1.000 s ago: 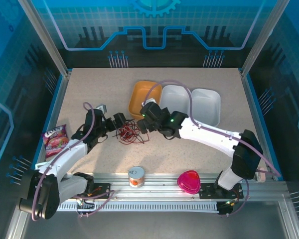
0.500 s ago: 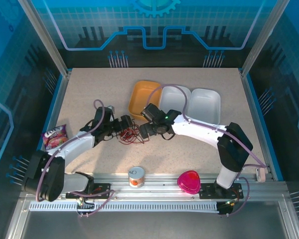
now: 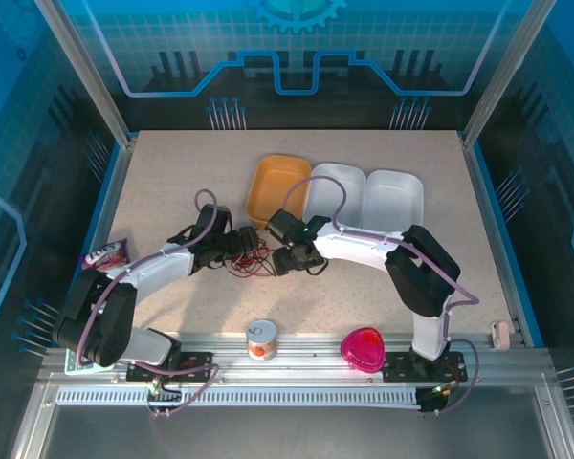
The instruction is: Untangle the cables
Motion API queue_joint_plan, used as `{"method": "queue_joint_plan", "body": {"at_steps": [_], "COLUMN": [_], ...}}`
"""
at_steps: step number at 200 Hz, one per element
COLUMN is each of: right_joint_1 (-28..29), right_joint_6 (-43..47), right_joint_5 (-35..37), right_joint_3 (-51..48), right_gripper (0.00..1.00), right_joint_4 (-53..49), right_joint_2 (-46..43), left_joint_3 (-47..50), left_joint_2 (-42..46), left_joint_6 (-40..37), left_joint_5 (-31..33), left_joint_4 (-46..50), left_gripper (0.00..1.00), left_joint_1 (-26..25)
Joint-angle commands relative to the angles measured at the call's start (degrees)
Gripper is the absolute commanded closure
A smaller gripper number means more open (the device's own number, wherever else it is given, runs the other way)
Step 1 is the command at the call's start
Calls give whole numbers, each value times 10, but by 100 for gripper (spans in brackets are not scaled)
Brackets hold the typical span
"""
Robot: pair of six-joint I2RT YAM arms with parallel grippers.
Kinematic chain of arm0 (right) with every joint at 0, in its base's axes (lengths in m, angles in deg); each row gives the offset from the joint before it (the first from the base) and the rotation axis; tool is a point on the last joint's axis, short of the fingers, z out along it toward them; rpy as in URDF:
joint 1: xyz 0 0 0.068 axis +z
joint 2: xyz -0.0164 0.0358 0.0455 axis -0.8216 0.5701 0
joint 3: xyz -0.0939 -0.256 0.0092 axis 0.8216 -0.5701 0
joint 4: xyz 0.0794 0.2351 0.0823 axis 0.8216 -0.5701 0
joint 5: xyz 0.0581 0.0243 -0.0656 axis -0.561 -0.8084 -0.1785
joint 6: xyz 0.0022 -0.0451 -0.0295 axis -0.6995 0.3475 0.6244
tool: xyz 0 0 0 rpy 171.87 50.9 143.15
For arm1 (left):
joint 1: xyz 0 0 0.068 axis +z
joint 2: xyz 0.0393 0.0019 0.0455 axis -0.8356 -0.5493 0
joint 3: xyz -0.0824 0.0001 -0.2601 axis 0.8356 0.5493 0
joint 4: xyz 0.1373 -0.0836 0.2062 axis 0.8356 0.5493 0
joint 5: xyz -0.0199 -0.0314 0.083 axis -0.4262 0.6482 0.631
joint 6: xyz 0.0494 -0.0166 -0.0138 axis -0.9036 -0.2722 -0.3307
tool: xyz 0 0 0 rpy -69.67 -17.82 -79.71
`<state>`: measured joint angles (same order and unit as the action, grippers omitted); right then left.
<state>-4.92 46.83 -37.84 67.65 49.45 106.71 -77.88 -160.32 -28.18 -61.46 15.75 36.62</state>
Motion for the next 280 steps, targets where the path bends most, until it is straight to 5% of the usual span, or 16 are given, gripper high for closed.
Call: {"method": "queue_joint_plan", "body": {"at_steps": [1, 143, 186, 226, 246, 280], "right_joint_1": [9, 45, 41, 20, 12, 9], "right_joint_6": [-16, -32, -34, -39, -39, -38], "right_joint_5": [-13, -4, 2, 17, 34, 64], "right_joint_3": [27, 36, 9, -19, -23, -22], "right_gripper": [25, 26, 53, 91, 100, 100], "right_joint_4": [-13, -65, -72, -65, -69, -72], "right_joint_2": [22, 59, 51, 13, -4, -33], "left_joint_3": [16, 76, 72, 70, 71, 72], "left_joint_2": [12, 33, 35, 37, 38, 40], "left_joint_6": [3, 52, 58, 59, 58, 56], "left_joint_5": [20, 30, 41, 49, 54, 61], "left_joint_4": [17, -33, -40, -45, -45, -45], "left_gripper": [12, 29, 28, 27, 25, 25], "left_joint_1": [-3, -3, -2, -2, -2, -2]}}
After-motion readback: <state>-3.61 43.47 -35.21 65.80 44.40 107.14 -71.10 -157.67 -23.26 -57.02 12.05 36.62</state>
